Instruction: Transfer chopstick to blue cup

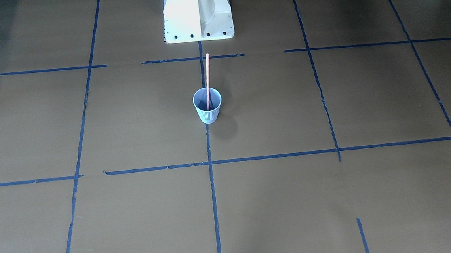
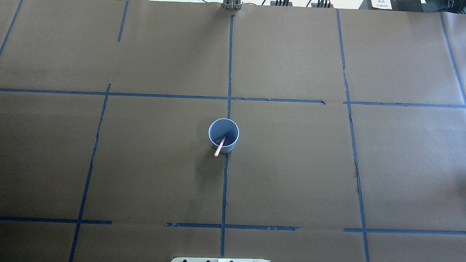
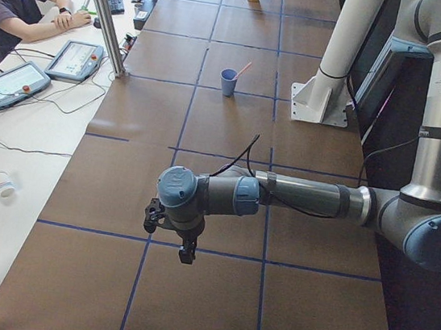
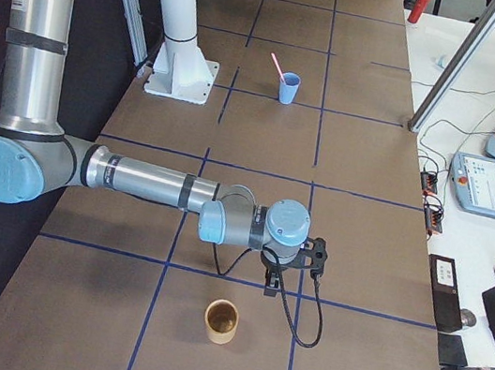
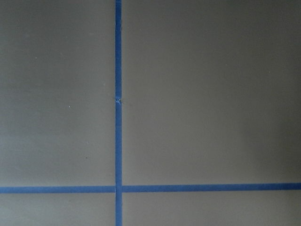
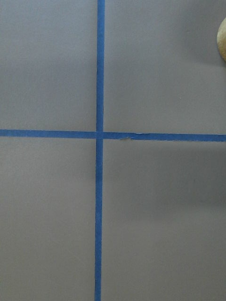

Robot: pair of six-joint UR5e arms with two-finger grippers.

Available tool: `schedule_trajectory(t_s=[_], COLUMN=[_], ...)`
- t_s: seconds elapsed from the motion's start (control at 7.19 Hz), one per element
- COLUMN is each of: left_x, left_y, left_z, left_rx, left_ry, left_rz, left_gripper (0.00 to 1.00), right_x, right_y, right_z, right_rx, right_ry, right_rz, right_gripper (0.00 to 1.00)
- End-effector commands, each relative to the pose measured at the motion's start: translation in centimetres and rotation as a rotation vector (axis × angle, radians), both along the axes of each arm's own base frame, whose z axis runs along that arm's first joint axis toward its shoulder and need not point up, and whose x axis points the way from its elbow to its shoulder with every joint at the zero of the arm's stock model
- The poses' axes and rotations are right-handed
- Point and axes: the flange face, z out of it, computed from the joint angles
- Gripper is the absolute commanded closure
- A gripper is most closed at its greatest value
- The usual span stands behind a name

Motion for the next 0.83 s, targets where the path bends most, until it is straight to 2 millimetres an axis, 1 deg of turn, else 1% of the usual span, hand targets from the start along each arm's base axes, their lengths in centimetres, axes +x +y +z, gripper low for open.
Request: schedule_trajectory(t_s=[0.0,0.7], left_x=[0.03,0.03], left_y=[-0.07,-0.08], left_z=[-0.06,-0.07], left_rx=[0.001,0.003], left_ry=[0.000,0.000], left_rz=[0.001,0.001], left_gripper=[0.00,0.00], right_x=[0.10,0.17], right_y=[0.00,0.00], right_z=[0.19,0.28], right_rx=[-0.001,-0.002], right_ry=[0.016,0.025], right_rz=[0.002,0.003], right_gripper=[0.00,0.00])
